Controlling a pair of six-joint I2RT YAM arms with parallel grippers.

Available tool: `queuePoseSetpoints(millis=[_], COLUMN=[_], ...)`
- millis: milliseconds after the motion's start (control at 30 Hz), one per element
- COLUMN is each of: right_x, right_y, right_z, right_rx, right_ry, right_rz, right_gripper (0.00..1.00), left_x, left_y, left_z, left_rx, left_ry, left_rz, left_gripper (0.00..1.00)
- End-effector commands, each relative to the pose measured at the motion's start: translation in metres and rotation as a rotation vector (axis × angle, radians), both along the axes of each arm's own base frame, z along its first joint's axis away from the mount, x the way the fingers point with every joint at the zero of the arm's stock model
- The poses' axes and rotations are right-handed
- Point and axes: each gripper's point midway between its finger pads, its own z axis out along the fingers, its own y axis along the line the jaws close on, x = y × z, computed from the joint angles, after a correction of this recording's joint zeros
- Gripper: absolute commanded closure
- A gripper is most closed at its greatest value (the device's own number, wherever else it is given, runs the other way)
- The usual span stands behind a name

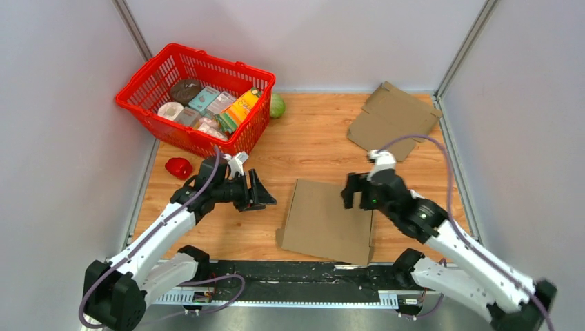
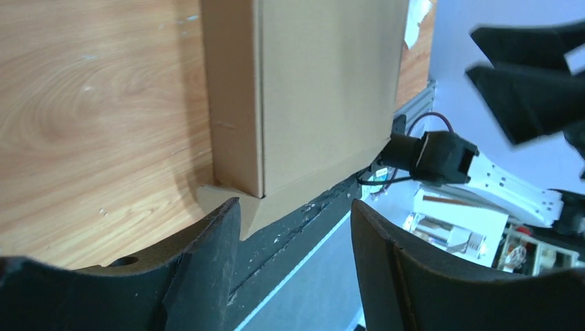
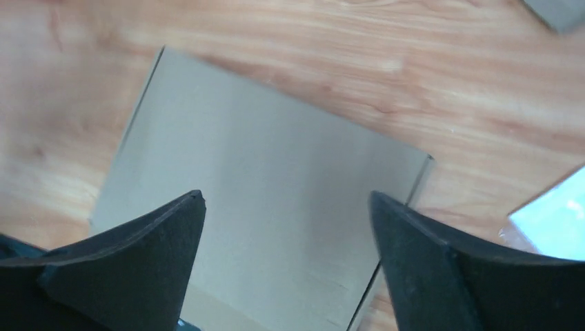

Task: Fold the paper box

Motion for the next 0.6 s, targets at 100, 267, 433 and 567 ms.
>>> queuePoseSetpoints(millis=[100,267,433,567], right_x=[0.006,0.025,0.037,0.043], right_y=[-0.052,-0.071,-0.066,-0.072], right_z=[-0.035,-0.062,-0.075,-0.084], right_rx=[0.530,0.652,0.698,0.695], right_ry=[0.318,0.400,0.434,0.436], right_rz=[-0.262,-0.314,-0.290,-0.326], right_gripper=[0.34,0.41,0.50,0.55], left_x=[0.012,0.024,0.041,0.045], left_y=[-0.024,-0.045,-0.046,-0.054], left_z=[-0.007,-0.017,-0.022,-0.028], left_rx=[0.005,0.004,0.058,0.050], left_ry=[-0.167,-0.175,-0.230,-0.215], left_rz=[-0.038,-0.056,-0.044,-0.076], left_gripper=[0.29,0.28,0.26,0.26])
